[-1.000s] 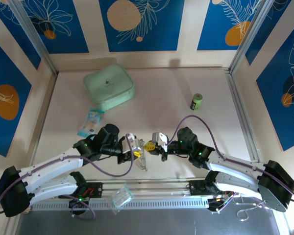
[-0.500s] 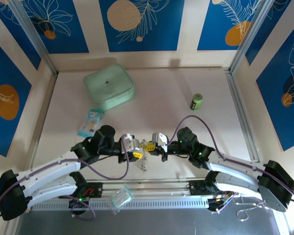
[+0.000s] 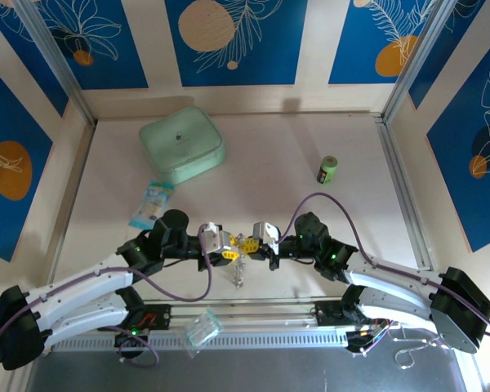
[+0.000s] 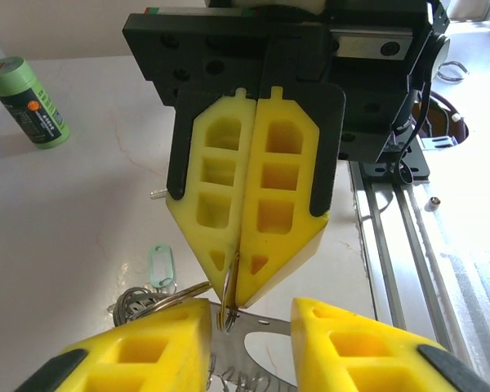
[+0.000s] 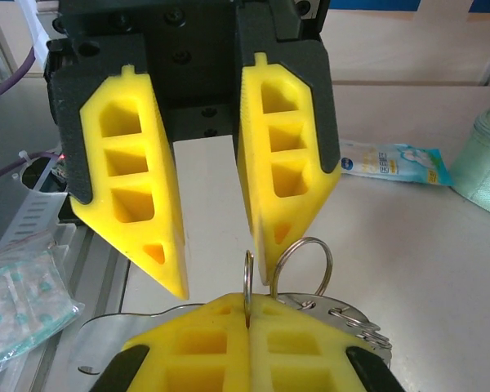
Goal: Put the keys on the keyring
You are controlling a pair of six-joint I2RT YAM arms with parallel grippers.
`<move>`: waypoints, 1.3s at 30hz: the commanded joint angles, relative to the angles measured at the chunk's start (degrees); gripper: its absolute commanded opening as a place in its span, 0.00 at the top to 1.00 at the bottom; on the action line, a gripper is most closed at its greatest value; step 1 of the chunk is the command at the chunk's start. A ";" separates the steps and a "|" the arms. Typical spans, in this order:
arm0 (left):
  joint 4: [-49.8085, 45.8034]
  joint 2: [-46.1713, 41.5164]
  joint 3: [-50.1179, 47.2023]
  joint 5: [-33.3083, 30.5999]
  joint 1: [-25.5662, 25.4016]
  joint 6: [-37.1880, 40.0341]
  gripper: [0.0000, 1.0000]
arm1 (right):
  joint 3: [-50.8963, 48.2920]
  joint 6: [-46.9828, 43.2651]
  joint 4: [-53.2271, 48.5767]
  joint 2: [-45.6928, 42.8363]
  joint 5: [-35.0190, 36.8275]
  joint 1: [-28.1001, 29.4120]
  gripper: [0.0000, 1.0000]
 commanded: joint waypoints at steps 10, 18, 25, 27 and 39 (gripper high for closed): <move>2.36 0.55 0.08 3.56 0.32 0.86 1.00 | 1.20 -0.49 0.52 -0.35 -1.29 0.79 1.00; -4.26 0.73 3.16 -1.08 0.15 5.84 1.00 | 2.76 -4.38 -12.07 -5.19 6.12 0.54 0.73; -11.94 2.94 8.43 -2.50 -0.03 8.65 1.00 | 6.24 -7.21 -20.88 -6.60 6.67 0.60 0.73; -12.58 3.29 9.20 -2.41 -0.16 8.71 1.00 | 6.77 -6.99 -20.09 -5.71 6.27 0.82 0.72; -13.61 4.34 10.46 -1.22 -0.95 9.36 1.00 | 8.07 -5.77 -13.57 0.04 6.36 2.70 0.75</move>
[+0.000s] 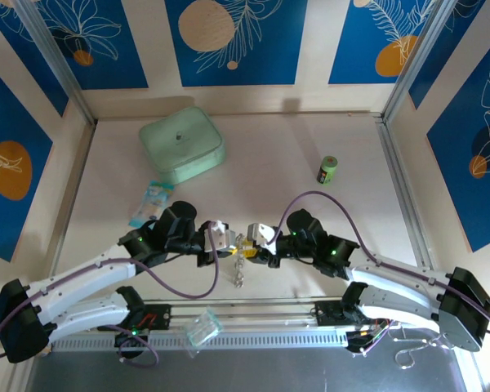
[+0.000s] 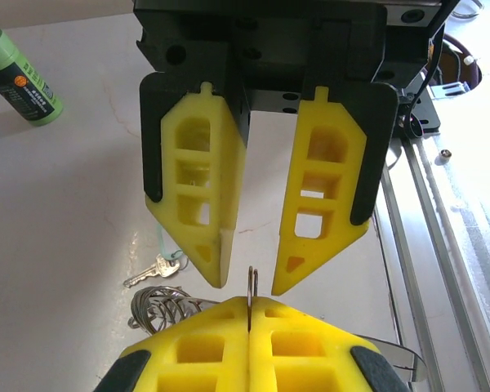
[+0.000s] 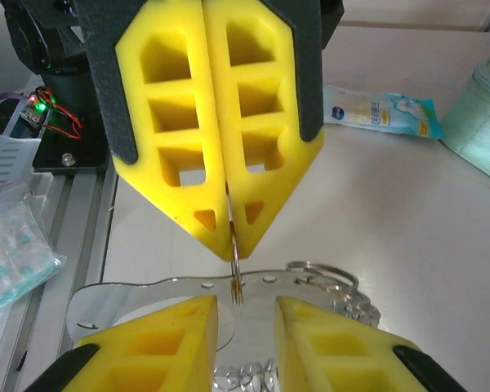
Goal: Put the keys on the keyring
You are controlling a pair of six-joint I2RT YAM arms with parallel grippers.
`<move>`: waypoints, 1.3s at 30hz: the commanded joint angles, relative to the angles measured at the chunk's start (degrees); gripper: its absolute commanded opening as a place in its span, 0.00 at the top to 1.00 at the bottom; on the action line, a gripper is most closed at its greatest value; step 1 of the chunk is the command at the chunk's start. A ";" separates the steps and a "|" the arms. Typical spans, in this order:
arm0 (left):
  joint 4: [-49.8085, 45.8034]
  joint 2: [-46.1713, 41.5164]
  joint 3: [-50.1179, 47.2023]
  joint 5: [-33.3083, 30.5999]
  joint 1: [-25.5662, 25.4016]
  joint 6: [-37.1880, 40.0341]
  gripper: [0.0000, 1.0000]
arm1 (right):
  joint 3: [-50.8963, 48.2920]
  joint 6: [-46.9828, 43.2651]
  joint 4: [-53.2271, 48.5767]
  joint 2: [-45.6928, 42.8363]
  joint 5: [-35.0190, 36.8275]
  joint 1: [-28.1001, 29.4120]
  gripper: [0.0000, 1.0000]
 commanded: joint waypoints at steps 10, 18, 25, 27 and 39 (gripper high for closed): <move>0.08 0.55 2.21 1.40 -0.74 -0.08 1.00 | 1.44 0.73 4.71 2.04 -1.76 0.61 0.99; 6.04 -0.98 -2.60 -0.20 0.46 -3.51 0.80 | -0.88 1.98 7.05 1.25 -4.93 -0.98 1.00; 11.41 -6.27 -8.95 1.70 1.81 -6.70 0.77 | -1.62 2.40 7.32 0.59 -6.83 -1.89 1.00; 12.17 -7.09 -10.00 1.31 1.90 -7.31 0.77 | -1.62 2.49 7.32 0.59 -7.04 -2.00 1.00; 17.38 -5.92 -11.57 3.63 2.12 -9.44 0.77 | -1.29 2.95 7.67 1.34 -8.33 -1.49 1.00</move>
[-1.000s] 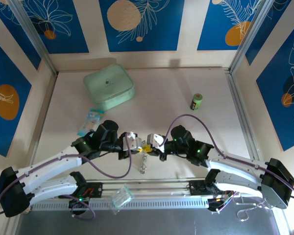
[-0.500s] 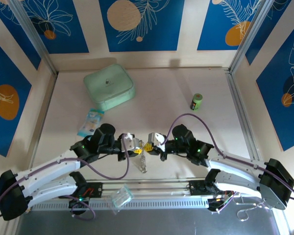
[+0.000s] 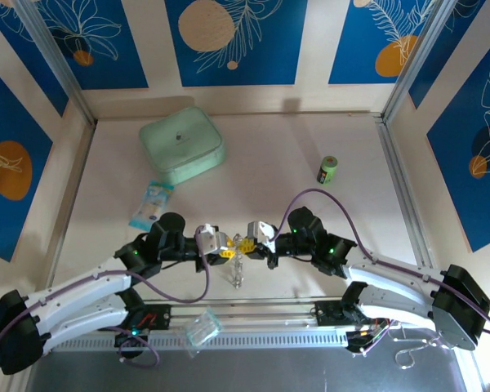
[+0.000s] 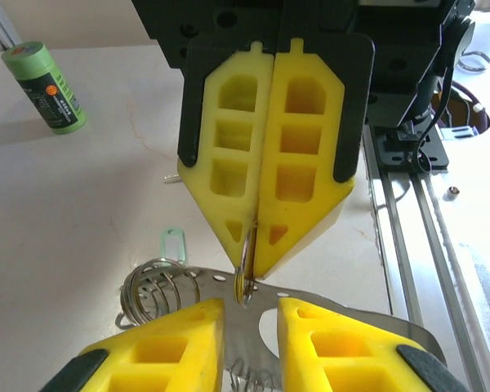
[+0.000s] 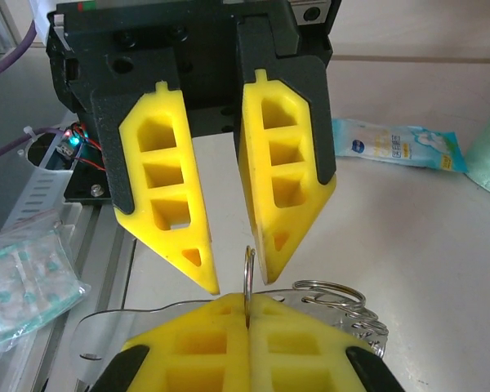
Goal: Put the keys on the keyring
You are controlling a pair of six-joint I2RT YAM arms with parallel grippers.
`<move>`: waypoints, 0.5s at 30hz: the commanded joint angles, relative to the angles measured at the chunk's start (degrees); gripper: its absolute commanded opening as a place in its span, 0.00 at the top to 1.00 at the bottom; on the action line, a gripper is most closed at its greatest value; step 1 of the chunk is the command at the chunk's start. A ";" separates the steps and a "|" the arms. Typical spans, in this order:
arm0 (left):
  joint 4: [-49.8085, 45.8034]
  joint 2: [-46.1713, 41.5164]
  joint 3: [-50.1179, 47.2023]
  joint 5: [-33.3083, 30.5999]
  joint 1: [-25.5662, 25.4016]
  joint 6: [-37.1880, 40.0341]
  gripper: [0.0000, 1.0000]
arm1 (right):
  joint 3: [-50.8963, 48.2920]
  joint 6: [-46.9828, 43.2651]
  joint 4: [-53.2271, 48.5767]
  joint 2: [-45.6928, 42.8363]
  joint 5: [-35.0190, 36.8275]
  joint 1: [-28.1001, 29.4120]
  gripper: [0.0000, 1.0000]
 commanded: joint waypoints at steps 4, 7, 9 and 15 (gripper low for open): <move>3.00 0.05 -0.11 4.34 0.55 -1.02 0.78 | -0.09 0.54 1.48 0.22 -1.57 0.62 1.00; 2.97 0.03 -0.11 4.76 0.61 -0.72 0.81 | 0.26 0.34 1.53 0.79 -1.87 0.77 1.00; 2.97 0.06 -0.13 5.02 0.61 -0.58 0.83 | 0.39 0.32 1.66 0.99 -2.18 0.85 1.00; 4.79 0.83 -0.30 5.58 0.63 -0.72 0.92 | 0.66 0.21 1.82 1.52 -2.97 1.12 1.00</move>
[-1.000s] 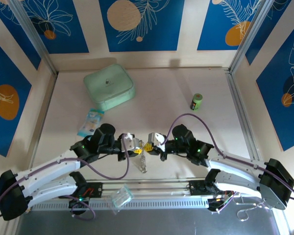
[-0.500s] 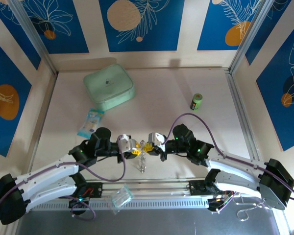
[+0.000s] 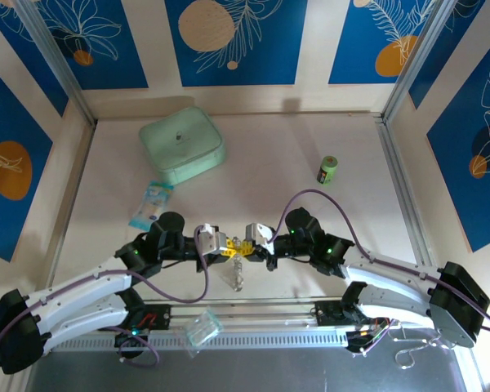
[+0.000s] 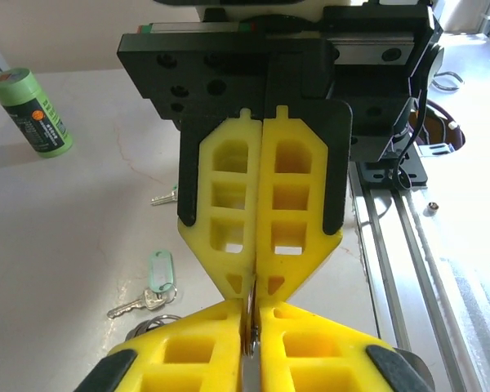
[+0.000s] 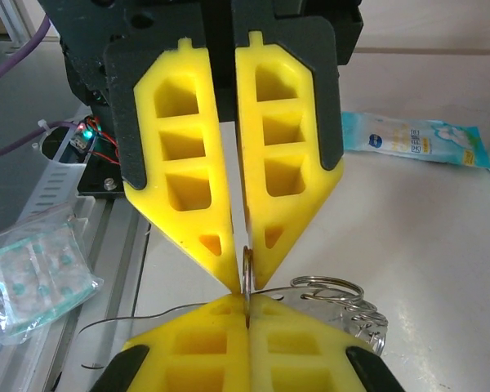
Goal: Put the keys on the keyring
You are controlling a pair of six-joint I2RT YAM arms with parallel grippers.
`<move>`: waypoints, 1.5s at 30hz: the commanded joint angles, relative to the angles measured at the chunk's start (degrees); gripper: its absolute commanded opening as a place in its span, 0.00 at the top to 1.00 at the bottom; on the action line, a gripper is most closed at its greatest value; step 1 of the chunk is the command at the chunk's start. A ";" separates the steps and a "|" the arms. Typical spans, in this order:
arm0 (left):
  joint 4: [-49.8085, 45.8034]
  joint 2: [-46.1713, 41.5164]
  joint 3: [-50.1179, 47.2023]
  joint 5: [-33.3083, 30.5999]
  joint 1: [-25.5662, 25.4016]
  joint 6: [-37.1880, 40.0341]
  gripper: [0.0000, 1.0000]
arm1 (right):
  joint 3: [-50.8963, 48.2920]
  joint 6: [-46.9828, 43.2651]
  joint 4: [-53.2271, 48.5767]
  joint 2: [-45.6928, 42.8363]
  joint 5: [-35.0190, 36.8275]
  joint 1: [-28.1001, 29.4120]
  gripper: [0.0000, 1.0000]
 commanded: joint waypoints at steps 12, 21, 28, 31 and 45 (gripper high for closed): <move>-1.14 -0.19 -0.53 0.66 0.47 0.60 0.84 | 0.31 0.45 1.48 -0.71 -1.99 0.29 1.00; -0.62 1.45 0.20 3.22 0.46 0.26 0.95 | 0.56 1.07 2.93 0.25 -3.13 0.50 1.00; -1.01 1.36 0.51 3.23 0.46 0.86 1.00 | -0.62 2.91 2.95 -1.49 0.37 0.32 0.75; -2.97 0.59 0.99 -0.36 0.46 0.68 1.00 | -3.96 6.53 2.86 -6.24 2.54 -1.90 0.66; -3.51 0.89 4.85 -11.93 0.52 -8.26 1.00 | 5.11 52.62 -39.75 -12.22 39.98 -4.46 0.68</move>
